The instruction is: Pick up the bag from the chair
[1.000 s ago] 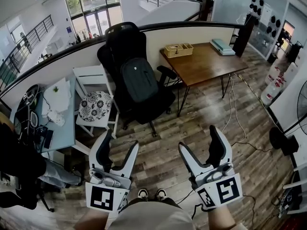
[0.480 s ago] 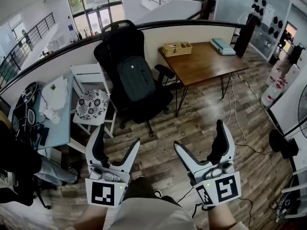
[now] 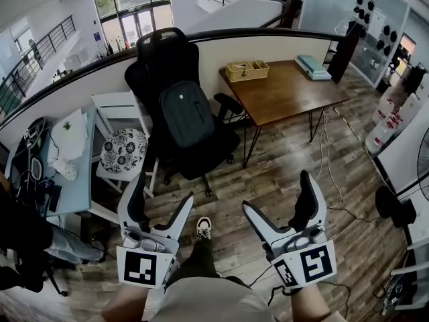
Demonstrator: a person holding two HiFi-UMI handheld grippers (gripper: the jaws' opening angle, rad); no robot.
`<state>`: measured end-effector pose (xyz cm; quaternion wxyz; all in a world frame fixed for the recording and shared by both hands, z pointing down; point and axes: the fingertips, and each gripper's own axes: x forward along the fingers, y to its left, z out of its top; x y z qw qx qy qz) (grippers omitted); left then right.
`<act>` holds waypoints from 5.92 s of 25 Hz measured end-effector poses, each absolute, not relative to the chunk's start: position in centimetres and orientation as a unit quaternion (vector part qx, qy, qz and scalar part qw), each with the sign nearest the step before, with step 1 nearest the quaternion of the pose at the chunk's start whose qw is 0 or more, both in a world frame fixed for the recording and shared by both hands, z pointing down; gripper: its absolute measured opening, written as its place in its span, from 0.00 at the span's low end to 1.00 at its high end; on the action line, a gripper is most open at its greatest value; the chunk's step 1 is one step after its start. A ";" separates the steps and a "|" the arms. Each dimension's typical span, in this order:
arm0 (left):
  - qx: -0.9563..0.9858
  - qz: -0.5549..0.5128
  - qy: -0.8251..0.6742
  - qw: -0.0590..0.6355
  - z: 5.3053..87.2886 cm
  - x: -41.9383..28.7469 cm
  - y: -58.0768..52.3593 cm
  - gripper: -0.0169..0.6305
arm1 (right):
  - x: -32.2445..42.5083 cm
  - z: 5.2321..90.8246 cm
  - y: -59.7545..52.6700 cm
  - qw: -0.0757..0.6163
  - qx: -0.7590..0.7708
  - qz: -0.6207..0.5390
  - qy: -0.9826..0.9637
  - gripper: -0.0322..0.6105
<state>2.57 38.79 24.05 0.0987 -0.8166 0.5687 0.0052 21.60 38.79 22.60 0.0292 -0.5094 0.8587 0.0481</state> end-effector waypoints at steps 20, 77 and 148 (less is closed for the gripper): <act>-0.807 -0.013 0.586 0.075 25.1 -6.1 8.4 0.62 | 12.8 23.6 6.9 -0.009 -0.482 0.027 0.876 0.89; -0.604 -0.092 0.791 0.045 27.3 -12.7 -25.8 0.62 | 3.4 28.2 -39.1 -0.033 -0.207 0.015 0.978 0.88; -0.670 -0.207 0.681 -0.212 65.0 -20.8 -36.6 0.17 | -8.0 64.9 -45.8 -0.283 -0.212 -0.185 0.917 0.17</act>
